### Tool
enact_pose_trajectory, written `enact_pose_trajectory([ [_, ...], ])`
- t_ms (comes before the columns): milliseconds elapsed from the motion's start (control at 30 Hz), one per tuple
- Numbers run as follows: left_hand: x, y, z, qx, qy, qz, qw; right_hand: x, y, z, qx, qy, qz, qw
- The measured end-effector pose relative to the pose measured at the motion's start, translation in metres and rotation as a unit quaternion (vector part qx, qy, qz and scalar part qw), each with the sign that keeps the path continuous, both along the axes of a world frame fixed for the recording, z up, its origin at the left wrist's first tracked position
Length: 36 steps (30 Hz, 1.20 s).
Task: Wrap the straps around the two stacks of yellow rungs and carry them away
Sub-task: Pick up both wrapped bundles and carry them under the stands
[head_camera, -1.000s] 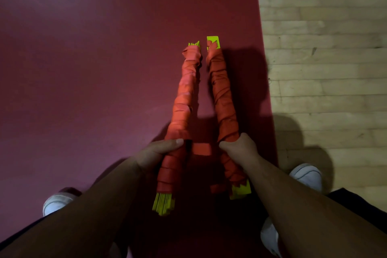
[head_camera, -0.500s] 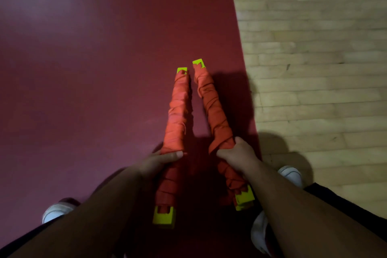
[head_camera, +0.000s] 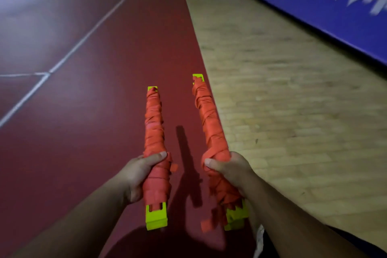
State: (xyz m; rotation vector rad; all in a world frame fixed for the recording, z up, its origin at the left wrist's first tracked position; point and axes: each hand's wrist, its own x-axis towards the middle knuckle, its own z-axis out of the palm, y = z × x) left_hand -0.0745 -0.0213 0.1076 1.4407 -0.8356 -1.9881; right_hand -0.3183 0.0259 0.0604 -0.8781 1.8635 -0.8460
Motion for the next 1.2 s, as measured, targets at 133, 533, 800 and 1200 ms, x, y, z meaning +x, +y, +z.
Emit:
enact_pose_trajectory([
  [133, 0.004, 0.031, 0.055, -0.058, 0.019, 0.016, 0.998, 0.007, 0.02, 0.055, -0.086, -0.004, 0.016, 0.996],
  [533, 0.03, 0.067, 0.061, -0.119, 0.054, -0.021, 0.991, 0.057, 0.04, 0.095, -0.106, 0.047, -0.02, 0.993],
  [800, 0.002, 0.039, -0.004, -0.148, -0.021, -0.045, 0.988, 0.038, 0.025, 0.041, -0.074, 0.04, -0.073, 0.994],
  [1200, 0.015, -0.037, -0.061, -0.094, -0.136, -0.023, 0.986, 0.045, -0.058, -0.035, 0.028, -0.006, -0.069, 0.997],
])
